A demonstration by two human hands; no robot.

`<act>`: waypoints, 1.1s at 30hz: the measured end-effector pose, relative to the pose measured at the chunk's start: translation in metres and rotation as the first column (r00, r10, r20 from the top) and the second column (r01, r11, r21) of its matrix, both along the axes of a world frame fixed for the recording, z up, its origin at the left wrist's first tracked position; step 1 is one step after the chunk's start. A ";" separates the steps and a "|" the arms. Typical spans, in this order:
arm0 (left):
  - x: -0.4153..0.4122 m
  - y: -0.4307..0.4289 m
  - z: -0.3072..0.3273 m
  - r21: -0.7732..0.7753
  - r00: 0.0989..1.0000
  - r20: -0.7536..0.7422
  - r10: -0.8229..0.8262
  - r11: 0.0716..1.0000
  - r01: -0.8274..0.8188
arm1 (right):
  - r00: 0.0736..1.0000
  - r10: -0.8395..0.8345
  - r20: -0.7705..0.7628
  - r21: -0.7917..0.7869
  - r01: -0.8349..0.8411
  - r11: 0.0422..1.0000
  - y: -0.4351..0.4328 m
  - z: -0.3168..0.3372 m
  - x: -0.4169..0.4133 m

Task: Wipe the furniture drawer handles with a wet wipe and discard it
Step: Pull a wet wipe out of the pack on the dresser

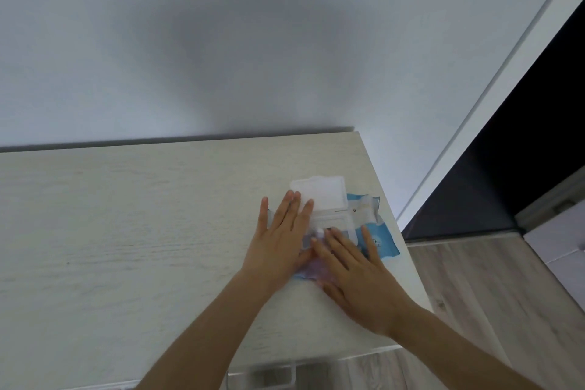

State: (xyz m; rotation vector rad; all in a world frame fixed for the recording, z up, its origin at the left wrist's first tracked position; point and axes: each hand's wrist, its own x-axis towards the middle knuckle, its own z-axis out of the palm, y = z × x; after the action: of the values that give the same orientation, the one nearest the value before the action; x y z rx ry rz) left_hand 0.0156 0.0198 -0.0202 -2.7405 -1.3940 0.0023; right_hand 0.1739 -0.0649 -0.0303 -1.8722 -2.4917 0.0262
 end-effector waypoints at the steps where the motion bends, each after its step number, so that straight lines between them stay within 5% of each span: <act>1: -0.002 0.000 -0.001 0.040 0.996 0.072 -0.056 0.998 0.054 | 0.999 0.035 -0.016 0.026 -0.035 0.999 0.000 -0.001 -0.004; 5: -0.014 0.007 -0.009 0.078 0.951 0.134 -0.279 0.960 0.270 | 0.988 0.141 -0.070 0.120 -0.132 0.984 0.001 0.005 -0.009; 13: -0.016 0.002 -0.020 0.120 0.965 0.174 -0.194 0.977 0.175 | 0.981 -0.082 -0.176 0.314 0.135 0.940 0.018 0.010 -0.001; 21: -0.013 0.005 -0.026 0.105 0.976 0.178 -0.124 0.989 0.106 | 0.900 -0.315 -0.303 0.166 0.375 0.912 0.045 0.012 -0.025; 33: -0.013 0.005 -0.026 0.172 0.966 0.221 -0.131 0.981 0.094 | 0.924 -0.322 -0.204 0.096 0.346 0.933 0.054 0.017 -0.031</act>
State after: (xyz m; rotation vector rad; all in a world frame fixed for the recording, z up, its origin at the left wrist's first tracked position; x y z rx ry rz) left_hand 0.0031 0.0244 -0.0462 -2.7491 -1.2197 -0.4291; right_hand 0.1424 -0.0107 -0.0137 -2.1039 -1.9770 0.0289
